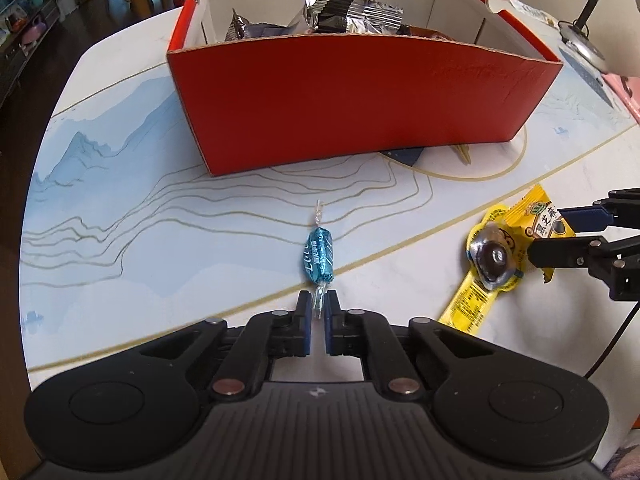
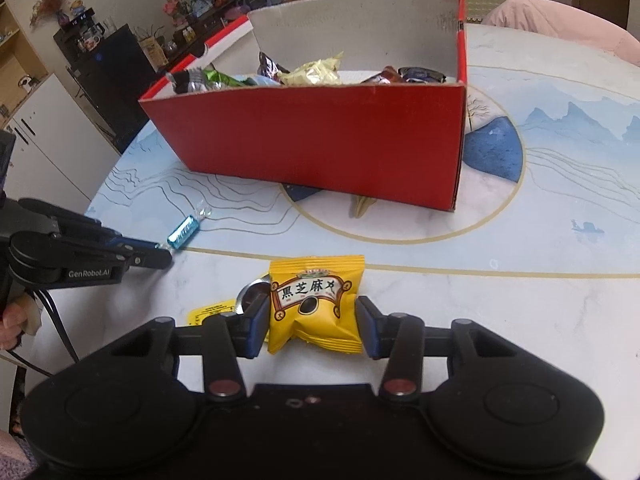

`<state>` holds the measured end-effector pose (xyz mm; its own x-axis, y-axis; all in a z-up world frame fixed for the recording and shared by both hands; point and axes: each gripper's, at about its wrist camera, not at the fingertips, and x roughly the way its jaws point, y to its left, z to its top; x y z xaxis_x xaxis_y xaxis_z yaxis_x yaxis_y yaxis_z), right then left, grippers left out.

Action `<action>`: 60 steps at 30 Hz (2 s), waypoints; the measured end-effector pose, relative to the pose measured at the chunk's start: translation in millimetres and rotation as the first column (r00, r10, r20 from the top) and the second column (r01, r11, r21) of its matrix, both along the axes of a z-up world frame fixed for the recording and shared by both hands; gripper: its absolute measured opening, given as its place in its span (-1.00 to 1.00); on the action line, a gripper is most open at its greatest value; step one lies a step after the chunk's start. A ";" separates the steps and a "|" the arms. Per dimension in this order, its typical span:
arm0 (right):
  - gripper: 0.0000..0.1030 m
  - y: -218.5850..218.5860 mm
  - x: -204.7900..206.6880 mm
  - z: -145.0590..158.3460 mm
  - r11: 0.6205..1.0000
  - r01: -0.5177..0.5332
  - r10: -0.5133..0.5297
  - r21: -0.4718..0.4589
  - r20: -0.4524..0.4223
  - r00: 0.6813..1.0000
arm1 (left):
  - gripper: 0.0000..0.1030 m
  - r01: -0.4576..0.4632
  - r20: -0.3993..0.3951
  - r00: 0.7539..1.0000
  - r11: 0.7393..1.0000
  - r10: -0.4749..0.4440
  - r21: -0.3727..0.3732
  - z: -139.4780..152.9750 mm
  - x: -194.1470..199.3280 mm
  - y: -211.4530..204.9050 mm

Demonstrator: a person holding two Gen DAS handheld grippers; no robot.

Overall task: Organize snacks
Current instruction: 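Grasp the blue candy with the left tool while the right tool grasps the yellow pack, then carry the blue candy and yellow pack over the red box with both tools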

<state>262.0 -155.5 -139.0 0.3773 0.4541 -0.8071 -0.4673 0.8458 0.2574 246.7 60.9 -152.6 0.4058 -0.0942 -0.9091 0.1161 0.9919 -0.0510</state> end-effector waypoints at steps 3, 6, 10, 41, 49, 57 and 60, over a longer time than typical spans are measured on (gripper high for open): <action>-0.12 -1.6 -6.6 5.7 1.000 0.003 -0.003 0.011 0.012 1.000 | -0.88 -0.009 0.004 1.000 1.000 0.009 -0.018 2.2 -9.0 1.2; -0.12 -2.9 -10.8 10.8 1.000 0.012 -0.012 0.028 0.012 1.000 | -0.88 -0.034 0.005 0.999 0.999 0.034 -0.039 5.3 -16.6 4.3; -0.12 -4.4 -16.8 17.9 0.998 0.024 -0.025 0.050 0.020 0.999 | -0.90 -0.064 0.019 0.998 0.996 0.065 -0.067 15.3 -26.7 9.8; -0.12 2.6 8.7 115.3 0.996 0.007 -0.029 0.085 0.258 0.966 | -0.93 -0.054 0.277 0.957 0.993 0.082 -0.108 140.5 -28.2 12.4; -0.12 10.1 52.8 126.1 0.998 0.018 -0.034 0.058 0.291 0.956 | -0.93 -0.060 0.315 0.945 0.994 0.085 -0.089 156.9 18.2 11.0; -0.12 18.2 94.2 116.0 0.999 0.034 -0.038 0.016 0.270 0.962 | -0.93 -0.068 0.299 0.951 0.996 0.084 -0.063 151.5 67.1 11.0; -0.12 21.5 108.0 108.4 0.999 0.036 -0.033 -0.008 0.253 0.967 | -0.93 -0.072 0.283 0.956 0.996 0.082 -0.047 145.1 84.1 10.8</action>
